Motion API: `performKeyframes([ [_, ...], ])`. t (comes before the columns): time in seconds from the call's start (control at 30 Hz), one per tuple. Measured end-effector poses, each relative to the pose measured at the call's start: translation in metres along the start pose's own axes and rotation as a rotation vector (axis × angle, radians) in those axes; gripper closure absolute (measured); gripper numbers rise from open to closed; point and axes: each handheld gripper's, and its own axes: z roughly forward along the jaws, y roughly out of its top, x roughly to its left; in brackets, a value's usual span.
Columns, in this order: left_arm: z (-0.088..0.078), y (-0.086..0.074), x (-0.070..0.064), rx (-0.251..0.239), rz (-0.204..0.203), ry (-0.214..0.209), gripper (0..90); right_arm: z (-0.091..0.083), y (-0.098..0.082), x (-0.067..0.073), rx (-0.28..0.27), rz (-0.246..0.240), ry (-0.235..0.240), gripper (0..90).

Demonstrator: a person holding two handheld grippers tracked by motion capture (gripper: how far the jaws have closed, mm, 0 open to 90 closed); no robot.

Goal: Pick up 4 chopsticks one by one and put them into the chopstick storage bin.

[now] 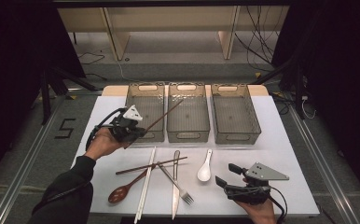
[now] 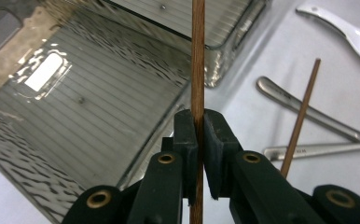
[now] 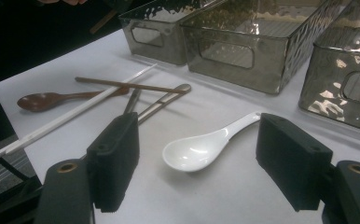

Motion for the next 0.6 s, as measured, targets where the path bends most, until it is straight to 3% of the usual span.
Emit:
performKeyframes([
  [0.23, -0.002, 0.008, 0.016, -0.046, -0.085, 0.044, 83.9, 0.0, 0.0, 0.0, -0.001, 0.0, 0.001, 30.8],
  [0.6, -0.002, 0.019, 0.044, -0.071, -0.148, 0.125, 83.9, 0.0, 0.0, 0.0, -0.007, -0.001, 0.007, 30.6],
])
